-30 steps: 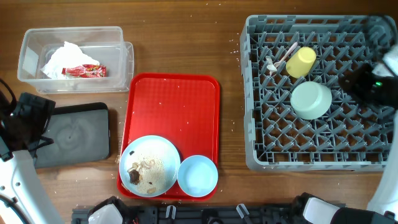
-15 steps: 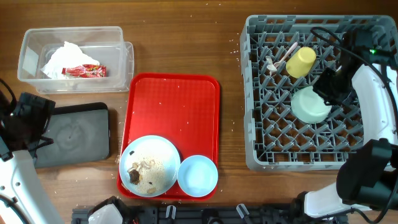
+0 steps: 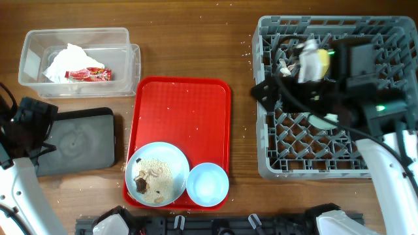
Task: Sort waste into correct bins and load items into the dishwasher rack
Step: 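Move the right gripper back to the light-blue bowl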
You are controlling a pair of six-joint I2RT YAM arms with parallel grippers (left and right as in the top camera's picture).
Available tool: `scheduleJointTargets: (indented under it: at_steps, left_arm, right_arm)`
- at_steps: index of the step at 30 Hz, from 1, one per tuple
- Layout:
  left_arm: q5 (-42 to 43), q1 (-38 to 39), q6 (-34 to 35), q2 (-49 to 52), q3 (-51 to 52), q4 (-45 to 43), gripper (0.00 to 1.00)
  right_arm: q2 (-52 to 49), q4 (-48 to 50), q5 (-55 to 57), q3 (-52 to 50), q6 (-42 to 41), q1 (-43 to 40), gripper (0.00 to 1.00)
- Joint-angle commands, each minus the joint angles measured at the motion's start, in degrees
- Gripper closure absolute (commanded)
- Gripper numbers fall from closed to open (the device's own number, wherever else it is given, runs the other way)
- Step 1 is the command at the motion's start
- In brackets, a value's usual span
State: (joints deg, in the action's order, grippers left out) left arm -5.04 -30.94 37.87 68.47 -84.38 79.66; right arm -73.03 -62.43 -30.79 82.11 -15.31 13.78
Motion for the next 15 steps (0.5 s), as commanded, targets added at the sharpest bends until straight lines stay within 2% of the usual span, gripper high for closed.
scheduleJointTargets:
  at_steps: [1,5,11,15]
  left_arm:
    - [-0.39,-0.35,0.33,0.07,0.04,-0.09,0.0]
    - [-0.39,-0.35,0.33,0.07,0.04,-0.11,0.0]
    - [-0.39,-0.35,0.33,0.07,0.04,-0.09,0.0]
    - [-0.39,-0.35,0.33,0.07,0.04,-0.09,0.0]
  right_arm:
    - [-3.13,0.52,1.01,-0.94,-0.42,7.63,0.01]
    - [-12.35,-3.89,24.02,-1.03,-12.85,24.06,0.02]
    - [-27.96,-4.57,24.74,-1.03,-14.86,34.64,0.06]
    - [-30.05,-5.4,17.66,-1.03,-14.58,36.63,0.11]
